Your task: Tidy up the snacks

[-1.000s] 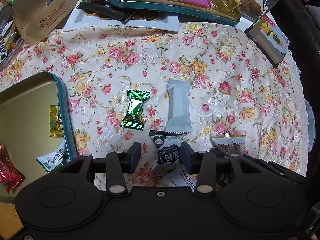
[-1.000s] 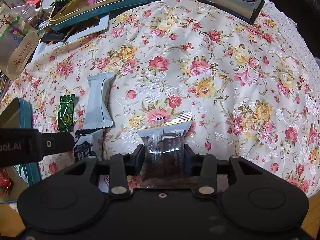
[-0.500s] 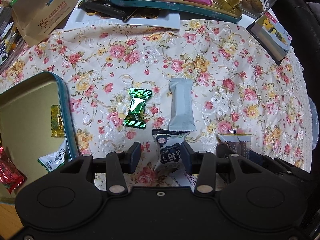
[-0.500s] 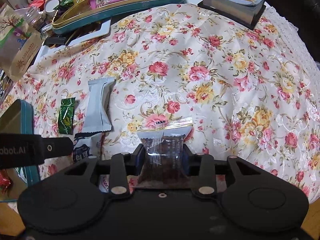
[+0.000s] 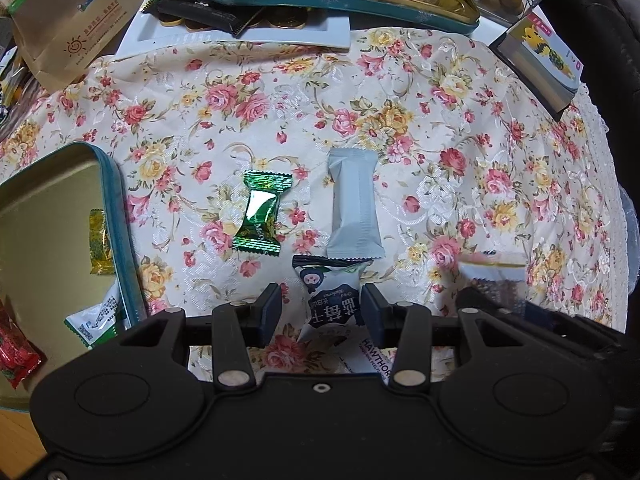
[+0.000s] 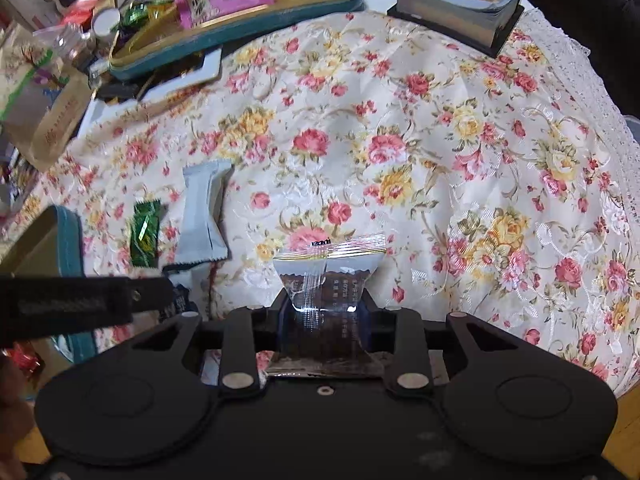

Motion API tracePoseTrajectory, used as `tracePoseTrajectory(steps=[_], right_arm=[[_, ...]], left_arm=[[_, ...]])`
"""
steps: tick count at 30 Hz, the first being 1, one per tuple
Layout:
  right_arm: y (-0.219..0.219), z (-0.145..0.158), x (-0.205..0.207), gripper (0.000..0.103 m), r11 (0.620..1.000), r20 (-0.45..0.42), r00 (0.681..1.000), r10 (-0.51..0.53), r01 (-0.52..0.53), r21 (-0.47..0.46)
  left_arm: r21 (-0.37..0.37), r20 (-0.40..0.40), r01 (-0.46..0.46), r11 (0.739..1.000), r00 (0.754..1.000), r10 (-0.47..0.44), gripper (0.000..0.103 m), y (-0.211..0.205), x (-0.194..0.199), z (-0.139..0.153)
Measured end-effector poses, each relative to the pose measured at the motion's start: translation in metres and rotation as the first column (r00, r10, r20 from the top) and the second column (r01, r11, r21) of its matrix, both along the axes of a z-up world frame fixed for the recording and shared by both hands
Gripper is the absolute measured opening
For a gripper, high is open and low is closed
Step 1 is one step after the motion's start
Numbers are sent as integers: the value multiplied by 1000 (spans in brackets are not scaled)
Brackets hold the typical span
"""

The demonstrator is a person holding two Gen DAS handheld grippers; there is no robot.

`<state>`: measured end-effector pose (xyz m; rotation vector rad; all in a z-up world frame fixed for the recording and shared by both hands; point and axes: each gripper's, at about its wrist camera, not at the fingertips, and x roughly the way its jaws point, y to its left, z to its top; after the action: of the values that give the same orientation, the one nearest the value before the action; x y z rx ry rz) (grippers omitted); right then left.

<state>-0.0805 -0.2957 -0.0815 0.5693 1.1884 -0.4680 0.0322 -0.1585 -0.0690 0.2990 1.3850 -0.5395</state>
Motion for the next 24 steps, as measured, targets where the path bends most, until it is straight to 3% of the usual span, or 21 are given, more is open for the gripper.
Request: tracePoseTrajectory(steps=[18,20,24], right_arm=[[-22,32,-5,33,996,45,995,-91,91,0],[-22,34,-4,33,995,50,994,-96,97,-2],[-24,40,-4,33,994,61,992,-113,113,-2]], left_arm=[[77,-9,17,997,1000,-16,51,-19,-4,-27],[82,-23,23,996,1000,-22,42,-21,-4,-31],[79,-11,26,997,1000,-26,40,-23,-7,-28]])
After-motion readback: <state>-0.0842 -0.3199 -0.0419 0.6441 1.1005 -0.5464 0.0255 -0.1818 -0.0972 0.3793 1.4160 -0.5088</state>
